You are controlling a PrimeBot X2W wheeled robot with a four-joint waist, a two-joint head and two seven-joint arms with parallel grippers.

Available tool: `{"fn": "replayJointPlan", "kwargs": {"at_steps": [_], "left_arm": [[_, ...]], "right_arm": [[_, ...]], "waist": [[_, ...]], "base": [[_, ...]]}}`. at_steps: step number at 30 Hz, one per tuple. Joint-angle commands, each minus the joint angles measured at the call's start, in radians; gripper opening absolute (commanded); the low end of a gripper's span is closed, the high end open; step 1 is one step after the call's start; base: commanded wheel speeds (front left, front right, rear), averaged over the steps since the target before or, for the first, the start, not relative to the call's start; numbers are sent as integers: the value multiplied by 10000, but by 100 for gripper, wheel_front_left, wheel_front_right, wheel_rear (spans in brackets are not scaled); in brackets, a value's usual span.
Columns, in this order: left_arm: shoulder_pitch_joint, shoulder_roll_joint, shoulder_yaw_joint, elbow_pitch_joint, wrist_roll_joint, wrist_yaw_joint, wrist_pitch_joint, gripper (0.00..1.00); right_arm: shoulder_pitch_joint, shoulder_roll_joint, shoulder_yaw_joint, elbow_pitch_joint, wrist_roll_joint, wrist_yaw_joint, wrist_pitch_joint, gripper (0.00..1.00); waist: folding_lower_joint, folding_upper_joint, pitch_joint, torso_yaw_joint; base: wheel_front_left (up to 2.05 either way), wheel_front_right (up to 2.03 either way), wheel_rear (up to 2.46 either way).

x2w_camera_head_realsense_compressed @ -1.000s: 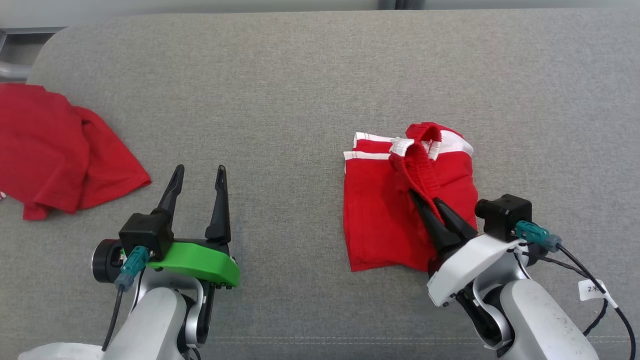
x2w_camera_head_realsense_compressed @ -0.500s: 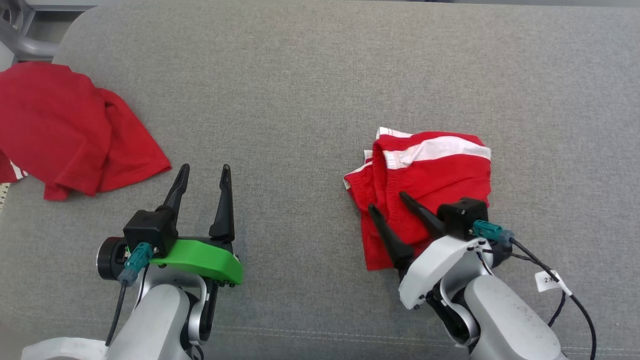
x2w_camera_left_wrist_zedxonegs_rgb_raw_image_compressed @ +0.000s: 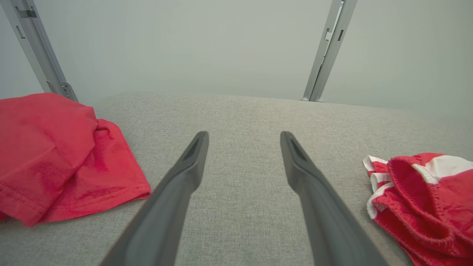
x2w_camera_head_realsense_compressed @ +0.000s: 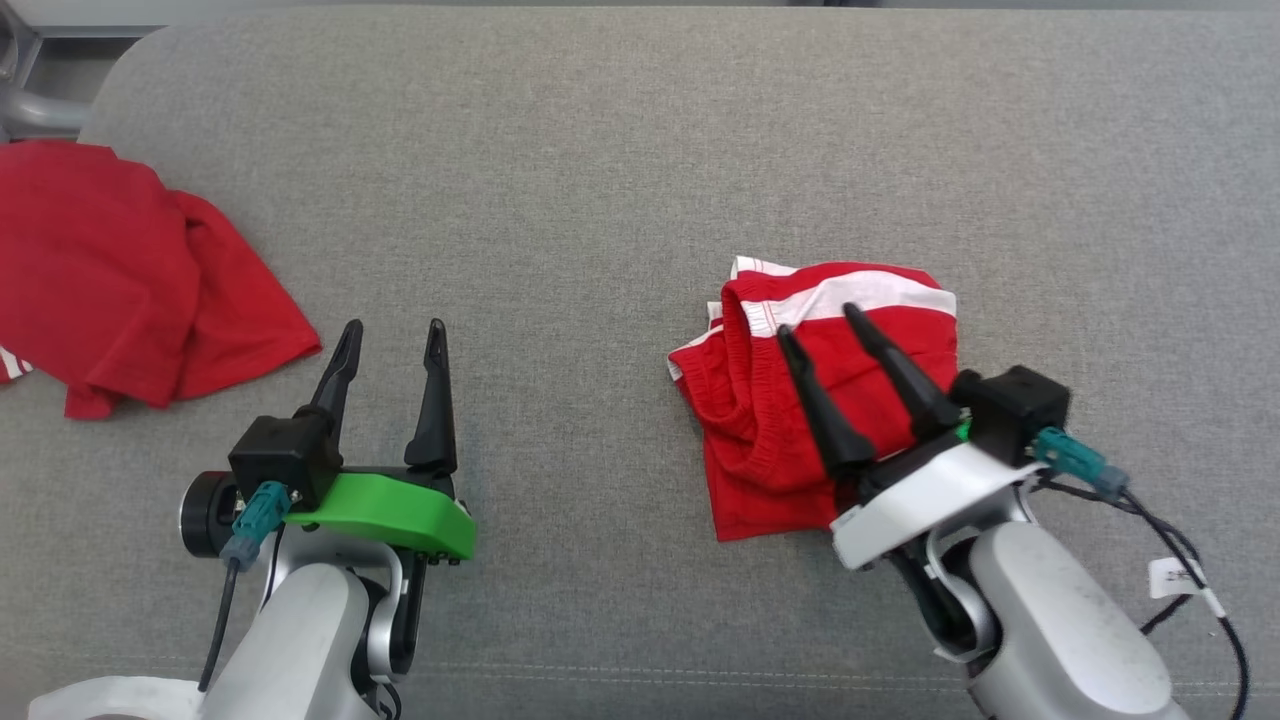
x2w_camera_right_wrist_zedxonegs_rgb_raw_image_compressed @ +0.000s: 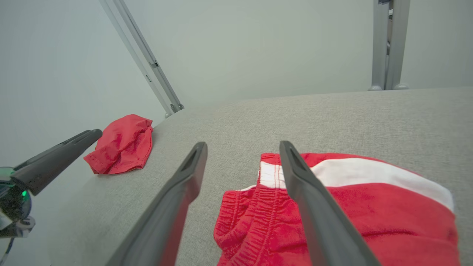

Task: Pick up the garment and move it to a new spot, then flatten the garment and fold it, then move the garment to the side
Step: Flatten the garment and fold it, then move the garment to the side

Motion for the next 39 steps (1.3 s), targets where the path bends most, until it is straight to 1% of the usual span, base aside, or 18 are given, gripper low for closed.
{"fn": "replayJointPlan", "kwargs": {"at_steps": [1,4,8,13,21,26,33,39], "left_arm": [[39,58,59,-41,81,39,-36,100],[188,114,161,-179,81,100,-36,100],[327,160,279,-348,81,168,-36,100],[559,274,375,-518,70,242,-26,100],[1129,377,421,-663,-10,309,-25,100],[1459,427,383,-760,-43,438,48,100],[1635,520,309,-797,-83,459,159,100],[1651,574,279,-843,-89,526,222,100]], "right_arm": [[181,-94,-217,-103,-96,0,-75,100],[452,-169,-1242,-561,-458,0,-209,100],[866,-339,-2538,-880,-993,0,-179,100],[1372,-516,-3420,-932,-1544,0,-32,100],[2197,-582,-3615,-744,-1780,0,177,100],[2590,-638,-3745,-801,-1894,0,335,100],[3072,-648,-3713,-1006,-1967,0,581,100],[3149,-601,-3711,-1100,-1930,0,677,100]], "waist": [[0,0,-56,-64],[0,0,-153,-178],[0,0,-280,-306],[0,0,-493,-445],[0,0,-991,-583],[0,0,-1244,-639],[0,0,-1434,-673],[0,0,-1478,-720]], "base": [[0,0,0],[0,0,0],[0,0,0],[0,0,0],[0,0,0],[0,0,0],[0,0,0],[0,0,0]]}}
